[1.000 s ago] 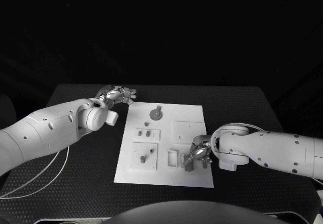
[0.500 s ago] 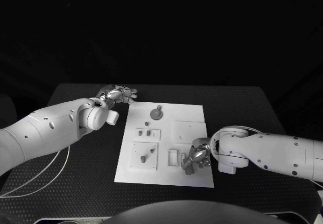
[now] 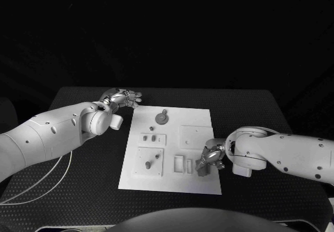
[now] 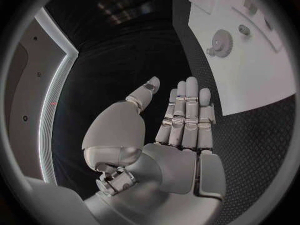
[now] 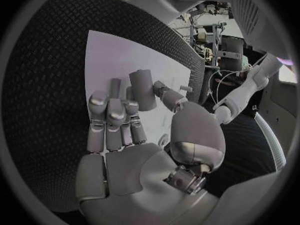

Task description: Assemble the parts on the task board

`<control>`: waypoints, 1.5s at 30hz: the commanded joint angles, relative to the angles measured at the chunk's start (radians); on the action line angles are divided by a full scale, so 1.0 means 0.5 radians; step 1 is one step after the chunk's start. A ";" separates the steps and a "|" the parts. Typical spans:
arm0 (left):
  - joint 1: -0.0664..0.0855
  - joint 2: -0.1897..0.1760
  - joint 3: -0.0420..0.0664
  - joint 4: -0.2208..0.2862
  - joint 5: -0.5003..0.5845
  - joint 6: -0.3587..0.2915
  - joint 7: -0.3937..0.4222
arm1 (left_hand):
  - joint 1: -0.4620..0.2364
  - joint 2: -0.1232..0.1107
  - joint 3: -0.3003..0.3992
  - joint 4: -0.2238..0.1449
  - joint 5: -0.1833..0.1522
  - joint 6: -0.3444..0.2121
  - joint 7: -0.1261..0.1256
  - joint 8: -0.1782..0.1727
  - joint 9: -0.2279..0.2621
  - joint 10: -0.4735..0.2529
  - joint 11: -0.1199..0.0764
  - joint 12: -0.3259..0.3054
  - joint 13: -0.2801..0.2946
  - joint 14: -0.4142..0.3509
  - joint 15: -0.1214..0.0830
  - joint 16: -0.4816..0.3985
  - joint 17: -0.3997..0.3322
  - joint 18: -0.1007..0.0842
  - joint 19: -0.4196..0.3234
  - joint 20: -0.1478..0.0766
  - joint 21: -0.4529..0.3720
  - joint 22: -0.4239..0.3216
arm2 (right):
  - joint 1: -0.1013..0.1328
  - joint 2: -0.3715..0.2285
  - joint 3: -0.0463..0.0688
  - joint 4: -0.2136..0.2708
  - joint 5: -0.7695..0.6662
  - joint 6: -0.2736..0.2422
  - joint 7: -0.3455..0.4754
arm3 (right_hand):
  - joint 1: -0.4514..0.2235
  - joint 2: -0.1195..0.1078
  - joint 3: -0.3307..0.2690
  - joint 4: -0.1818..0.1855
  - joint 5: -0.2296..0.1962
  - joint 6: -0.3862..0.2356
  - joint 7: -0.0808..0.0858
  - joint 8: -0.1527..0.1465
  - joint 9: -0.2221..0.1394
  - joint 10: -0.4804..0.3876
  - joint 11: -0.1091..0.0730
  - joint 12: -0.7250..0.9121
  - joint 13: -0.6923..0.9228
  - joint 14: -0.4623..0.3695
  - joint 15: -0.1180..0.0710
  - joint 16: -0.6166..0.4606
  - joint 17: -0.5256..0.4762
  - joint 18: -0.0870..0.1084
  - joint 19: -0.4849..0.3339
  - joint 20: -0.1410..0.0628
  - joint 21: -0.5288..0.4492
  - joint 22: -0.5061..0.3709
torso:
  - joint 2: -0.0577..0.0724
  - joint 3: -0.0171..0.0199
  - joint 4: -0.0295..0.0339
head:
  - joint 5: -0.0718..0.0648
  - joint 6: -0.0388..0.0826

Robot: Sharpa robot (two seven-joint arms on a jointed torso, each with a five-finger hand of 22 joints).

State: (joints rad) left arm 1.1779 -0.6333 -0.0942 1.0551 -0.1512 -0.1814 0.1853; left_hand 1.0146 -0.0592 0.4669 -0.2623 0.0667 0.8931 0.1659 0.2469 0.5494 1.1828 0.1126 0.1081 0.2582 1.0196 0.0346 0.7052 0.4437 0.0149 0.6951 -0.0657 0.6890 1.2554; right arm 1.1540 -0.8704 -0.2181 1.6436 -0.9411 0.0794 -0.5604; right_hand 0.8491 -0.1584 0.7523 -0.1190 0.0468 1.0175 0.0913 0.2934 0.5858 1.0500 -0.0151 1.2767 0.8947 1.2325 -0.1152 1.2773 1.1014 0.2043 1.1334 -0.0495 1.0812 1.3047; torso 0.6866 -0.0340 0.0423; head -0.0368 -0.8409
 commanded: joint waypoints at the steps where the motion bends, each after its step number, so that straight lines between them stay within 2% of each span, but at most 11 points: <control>1: 0.001 0.004 0.001 0.001 0.009 0.026 0.006 | -0.016 0.001 -0.004 0.009 -0.001 -0.011 0.001 0.013 -0.003 -0.014 0.006 -0.011 -0.003 -0.001 0.013 -0.013 0.002 0.021 0.000 0.014 -0.010 0.002 | 0.032 -0.017 0.000 0.031 0.076 0.020 -0.021 | -0.012 0.016 0.018 -0.002 0.007 0.024 0.004 0.013 0.006 0.016 -0.002 -0.009 -0.003 0.015 -0.001 -0.006 -0.002 0.115 0.002 0.020 0.014 -0.003 | -0.001 0.0005 0.000 | 0.002 0.002; 7: 0.001 0.005 0.001 0.000 0.009 0.026 0.003 | -0.015 0.000 -0.004 0.009 -0.001 -0.011 0.001 0.013 -0.003 -0.015 0.006 -0.011 -0.004 -0.001 0.013 -0.014 0.004 0.021 0.000 0.014 -0.011 0.003 | 0.069 -0.040 0.002 0.076 0.123 -0.015 0.000 | -0.026 0.010 0.021 -0.010 0.008 0.027 0.004 0.010 0.004 0.018 -0.003 -0.009 -0.004 0.017 -0.002 -0.006 -0.003 0.115 0.004 0.021 0.016 -0.004 | 0.001 -0.0002 0.002 | 0.004 0.007; 11: 0.001 0.008 0.001 -0.001 0.009 0.030 -0.002 | -0.015 0.000 -0.004 0.009 0.000 -0.011 0.000 0.014 -0.003 -0.015 0.006 -0.011 -0.004 -0.001 0.013 -0.015 0.004 0.021 0.000 0.015 -0.011 0.003 | 0.097 -0.022 0.003 0.070 0.170 -0.040 0.000 | -0.028 0.006 0.024 -0.016 0.008 0.029 0.003 0.009 0.004 0.019 -0.004 -0.009 -0.004 0.018 -0.003 -0.006 -0.003 0.115 0.005 0.021 0.016 -0.004 | 0.000 -0.0003 0.003 | 0.008 0.010; 22: 0.002 0.016 0.001 0.004 0.009 0.032 -0.006 | -0.014 0.000 -0.004 0.008 0.000 -0.011 0.000 0.014 -0.003 -0.016 0.007 -0.012 -0.004 -0.001 0.013 -0.016 0.006 0.022 0.000 0.015 -0.012 0.005 | 0.105 0.181 0.000 -0.052 0.354 -0.111 -0.054 | -0.058 0.007 0.024 -0.019 0.009 0.040 0.001 0.007 0.002 0.025 -0.005 -0.009 -0.005 0.023 -0.004 -0.004 -0.004 0.115 0.011 0.023 0.021 -0.006 | 0.001 -0.0059 0.006 | 0.001 0.011; 25: 0.002 0.022 0.001 0.004 0.009 0.035 -0.008 | -0.014 -0.001 -0.003 0.008 0.000 -0.011 0.000 0.014 -0.003 -0.016 0.007 -0.012 -0.004 -0.001 0.013 -0.017 0.006 0.022 0.000 0.015 -0.012 0.005 | 0.104 0.239 -0.007 -0.093 0.363 -0.146 -0.058 | -0.085 0.011 0.021 -0.017 0.009 0.046 0.000 0.004 0.000 0.027 -0.006 -0.009 -0.006 0.024 -0.005 -0.004 -0.004 0.115 0.011 0.025 0.023 -0.007 | 0.002 -0.0042 0.008 | 0.003 0.010; 27: 0.002 0.025 0.001 0.005 0.009 0.038 -0.010 | -0.014 -0.001 -0.003 0.008 0.000 -0.010 0.000 0.015 -0.003 -0.016 0.007 -0.012 -0.004 -0.001 0.014 -0.017 0.007 0.022 -0.001 0.015 -0.012 0.005 | 0.104 0.262 -0.020 -0.109 0.361 -0.151 -0.058 | -0.139 0.025 0.031 0.019 0.007 0.050 -0.001 0.000 -0.003 0.028 -0.008 -0.011 -0.007 0.025 -0.006 -0.005 -0.004 0.115 0.010 0.028 0.020 -0.011 | 0.002 -0.0019 0.008 | 0.004 0.010; 31: 0.002 0.024 0.001 0.008 0.009 0.040 -0.010 | -0.015 -0.001 -0.003 0.009 0.000 -0.010 0.000 0.015 -0.004 -0.016 0.007 -0.012 -0.004 -0.001 0.014 -0.018 0.007 0.021 -0.001 0.015 -0.012 0.006 | 0.104 0.292 -0.048 -0.130 0.358 -0.151 -0.060 | -0.163 0.022 0.046 0.022 0.008 0.056 -0.003 -0.002 -0.004 0.030 -0.009 -0.011 -0.007 0.026 -0.007 -0.004 -0.004 0.115 0.011 0.026 0.022 -0.012 | 0.002 -0.0028 0.007 | 0.010 0.004; 41: 0.002 0.023 0.001 0.009 0.009 0.044 -0.012 | -0.016 -0.001 -0.004 0.010 0.000 -0.010 0.000 0.016 -0.004 -0.017 0.008 -0.012 -0.005 -0.002 0.014 -0.020 0.009 0.021 -0.001 0.016 -0.013 0.007 | 0.099 0.323 -0.060 -0.153 0.361 -0.076 -0.067 | -0.193 0.023 0.049 0.016 0.008 0.068 -0.006 -0.002 -0.006 0.034 -0.012 -0.011 -0.007 0.030 -0.010 -0.003 -0.004 0.115 0.015 0.026 0.028 -0.013 | 0.002 -0.0002 0.001 | 0.022 -0.004; 45: 0.002 0.022 0.001 0.009 0.007 0.044 -0.012 | -0.017 -0.001 -0.004 0.010 0.000 -0.010 0.000 0.016 -0.004 -0.017 0.008 -0.012 -0.005 -0.002 0.014 -0.020 0.010 0.021 -0.001 0.016 -0.014 0.007 | 0.093 0.328 -0.060 -0.160 0.348 -0.121 -0.063 | -0.224 0.014 0.046 0.024 0.007 0.071 -0.007 -0.004 -0.007 0.033 -0.013 -0.014 -0.008 0.028 -0.011 -0.004 -0.004 0.115 0.014 0.027 0.028 -0.014 | 0.002 -0.0010 0.001 | 0.024 -0.006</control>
State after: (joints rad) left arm 1.1783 -0.6236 -0.0944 1.0568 -0.1511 -0.1755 0.1747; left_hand 1.0145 -0.0592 0.4669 -0.2623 0.0667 0.8931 0.1659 0.2508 0.5488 1.1792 0.1162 0.1081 0.2566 1.0198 0.0344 0.7014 0.4474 0.0149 0.6951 -0.0657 0.6891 1.2578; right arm 1.2020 -0.7079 -0.2478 1.5650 -0.7686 0.0163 -0.5911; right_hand 0.7457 -0.1537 0.7745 -0.1097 0.0455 1.0388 0.0819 0.2979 0.5834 1.0618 -0.0179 1.2729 0.8921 1.2449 -0.1166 1.2774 1.1005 0.2048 1.1392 -0.0411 1.0902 1.2982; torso 0.6875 -0.0343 0.0434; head -0.0253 -0.8436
